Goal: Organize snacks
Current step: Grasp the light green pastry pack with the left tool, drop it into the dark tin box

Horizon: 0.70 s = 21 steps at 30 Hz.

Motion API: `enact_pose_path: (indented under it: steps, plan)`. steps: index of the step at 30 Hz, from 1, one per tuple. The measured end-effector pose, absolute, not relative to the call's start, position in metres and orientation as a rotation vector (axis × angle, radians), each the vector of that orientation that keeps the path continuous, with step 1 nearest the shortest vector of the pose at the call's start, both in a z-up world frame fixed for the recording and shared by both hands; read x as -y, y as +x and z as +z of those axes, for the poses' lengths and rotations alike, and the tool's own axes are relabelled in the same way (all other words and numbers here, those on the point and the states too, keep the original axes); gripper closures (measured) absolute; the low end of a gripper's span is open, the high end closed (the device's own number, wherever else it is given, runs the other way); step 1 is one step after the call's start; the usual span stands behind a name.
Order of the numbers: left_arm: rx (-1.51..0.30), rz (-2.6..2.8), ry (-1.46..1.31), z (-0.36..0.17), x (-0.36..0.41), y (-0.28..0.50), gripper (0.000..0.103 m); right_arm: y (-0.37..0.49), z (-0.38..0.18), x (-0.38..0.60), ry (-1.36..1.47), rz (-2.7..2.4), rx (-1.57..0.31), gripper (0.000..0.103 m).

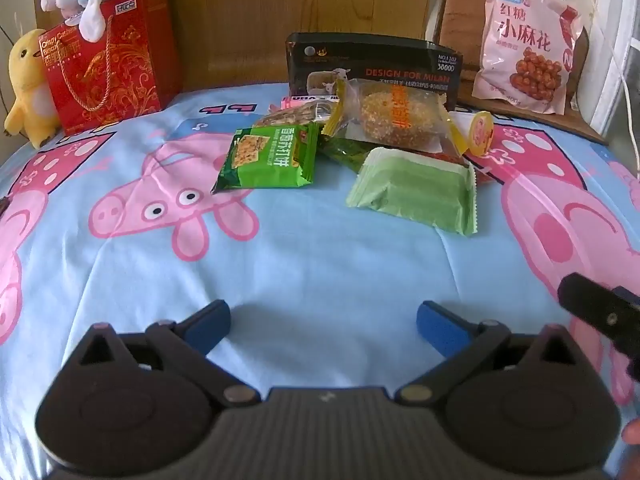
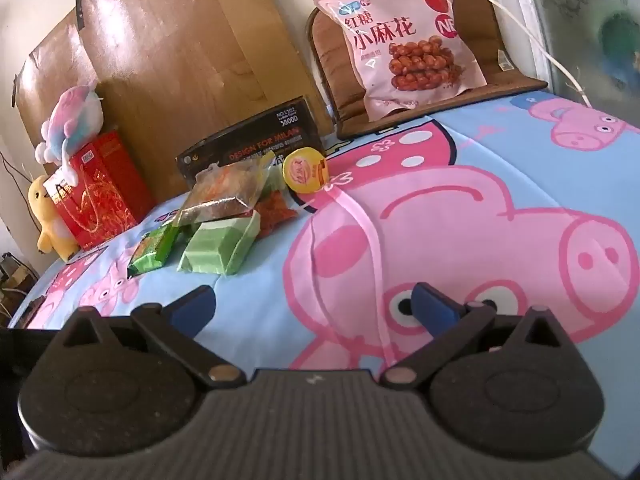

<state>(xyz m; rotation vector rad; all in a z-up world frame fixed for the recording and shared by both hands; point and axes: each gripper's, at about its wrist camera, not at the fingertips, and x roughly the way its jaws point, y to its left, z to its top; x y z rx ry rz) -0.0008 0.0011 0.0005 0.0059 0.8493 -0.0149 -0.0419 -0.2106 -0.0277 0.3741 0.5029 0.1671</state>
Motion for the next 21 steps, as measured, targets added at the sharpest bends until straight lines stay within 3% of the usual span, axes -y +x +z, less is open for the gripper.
enact_pose_path:
  steps: [10,12,14,16,19,21]
  plan:
    - [-0.774,-0.127,0.054,0.007,-0.015,-0.016,0.001,-0.04,-0.026,0.193,0.21,0.206,-0.506,0.0]
    - [-0.78,-0.124,-0.009,0.021,-0.031,-0.005,0.017,-0.036,-0.018,0.189,0.156,0.228,-0.485,0.002]
    - [-0.756,-0.138,-0.078,0.031,-0.054,0.009,0.039,-0.031,-0.011,0.184,0.098,0.266,-0.473,0.011]
    - [-0.743,-0.189,-0.124,0.046,-0.062,0.026,0.05,-0.021,-0.006,0.178,0.042,0.311,-0.479,0.019]
    - [-0.744,-0.284,-0.152,0.056,-0.056,0.054,0.057,-0.005,-0.001,0.168,-0.017,0.379,-0.512,0.031]
    - [-0.751,-0.342,-0.126,0.057,-0.042,0.071,0.057,0.005,0.0,0.16,-0.052,0.42,-0.526,0.033]
